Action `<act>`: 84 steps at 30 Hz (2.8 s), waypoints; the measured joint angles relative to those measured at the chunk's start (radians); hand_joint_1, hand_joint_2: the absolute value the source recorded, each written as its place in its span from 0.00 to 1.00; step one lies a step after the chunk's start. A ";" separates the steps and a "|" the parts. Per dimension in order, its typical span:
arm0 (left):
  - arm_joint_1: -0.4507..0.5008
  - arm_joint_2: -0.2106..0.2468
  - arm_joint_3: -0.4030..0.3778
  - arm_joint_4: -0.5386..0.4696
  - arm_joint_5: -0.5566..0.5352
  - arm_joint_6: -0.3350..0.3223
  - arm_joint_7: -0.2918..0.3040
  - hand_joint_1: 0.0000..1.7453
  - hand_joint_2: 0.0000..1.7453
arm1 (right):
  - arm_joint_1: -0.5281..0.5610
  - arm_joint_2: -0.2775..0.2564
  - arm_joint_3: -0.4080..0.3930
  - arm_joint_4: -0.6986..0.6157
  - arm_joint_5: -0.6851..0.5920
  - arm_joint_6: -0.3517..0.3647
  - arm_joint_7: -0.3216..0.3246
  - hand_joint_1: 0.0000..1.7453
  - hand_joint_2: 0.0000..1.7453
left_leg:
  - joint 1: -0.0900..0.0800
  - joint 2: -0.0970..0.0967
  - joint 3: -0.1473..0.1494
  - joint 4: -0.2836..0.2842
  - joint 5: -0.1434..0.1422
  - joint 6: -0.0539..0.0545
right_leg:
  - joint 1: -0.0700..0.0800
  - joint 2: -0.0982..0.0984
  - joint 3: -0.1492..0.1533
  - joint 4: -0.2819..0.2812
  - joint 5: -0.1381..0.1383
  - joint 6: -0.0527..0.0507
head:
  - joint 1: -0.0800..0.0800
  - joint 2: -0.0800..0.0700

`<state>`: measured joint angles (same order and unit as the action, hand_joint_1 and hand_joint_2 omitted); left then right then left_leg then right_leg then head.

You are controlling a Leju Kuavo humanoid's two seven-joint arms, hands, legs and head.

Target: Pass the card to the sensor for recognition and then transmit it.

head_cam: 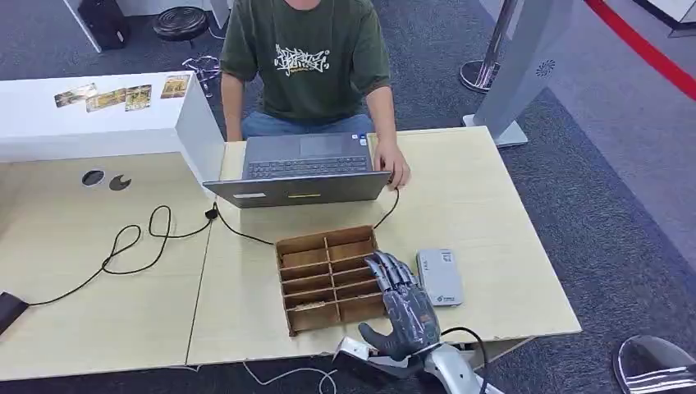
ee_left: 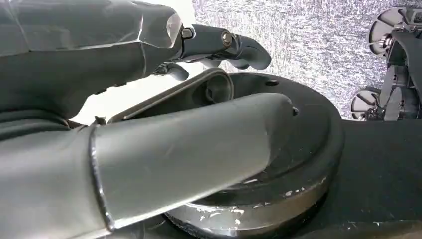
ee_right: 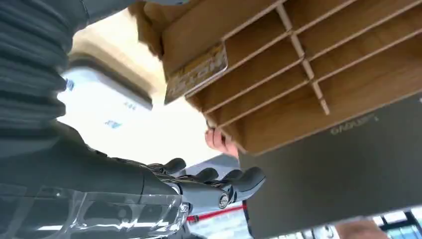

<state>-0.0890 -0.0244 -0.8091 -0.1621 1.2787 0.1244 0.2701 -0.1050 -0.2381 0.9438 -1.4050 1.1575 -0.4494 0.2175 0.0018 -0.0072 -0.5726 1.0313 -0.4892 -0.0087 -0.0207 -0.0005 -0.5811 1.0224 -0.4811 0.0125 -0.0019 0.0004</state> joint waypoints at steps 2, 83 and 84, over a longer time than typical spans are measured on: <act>0.000 0.000 0.000 0.000 -0.005 -0.002 0.000 0.00 0.00 | -0.013 0.015 0.000 0.023 -0.011 0.008 -0.003 0.00 1.00 | 0.000 0.000 0.000 0.000 0.000 0.000 | 0.000 0.000 0.000 0.000 0.000 0.000 | 0.000 0.000; 0.000 0.002 0.000 0.000 0.047 -0.012 -0.010 0.00 0.00 | -0.097 -0.086 0.053 0.060 0.108 0.101 0.049 0.00 1.00 | 0.000 0.000 0.000 0.000 0.000 0.000 | 0.000 0.000 0.000 0.000 0.000 0.000 | 0.000 0.000; 0.000 0.002 0.000 0.000 0.047 -0.012 -0.010 0.00 0.00 | -0.096 -0.088 0.053 0.057 0.108 0.101 0.050 0.00 1.00 | 0.000 0.000 0.000 0.000 0.000 0.000 | 0.000 0.000 0.000 0.000 0.000 0.000 | 0.000 0.000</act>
<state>-0.0886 -0.0229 -0.8095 -0.1621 1.3260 0.1122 0.2602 -0.2012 -0.3266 0.9972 -1.3485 1.2657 -0.3483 0.2674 0.0018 -0.0073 -0.5726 1.0313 -0.4891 -0.0088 -0.0206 -0.0007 -0.5814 1.0223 -0.4810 0.0124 -0.0019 0.0004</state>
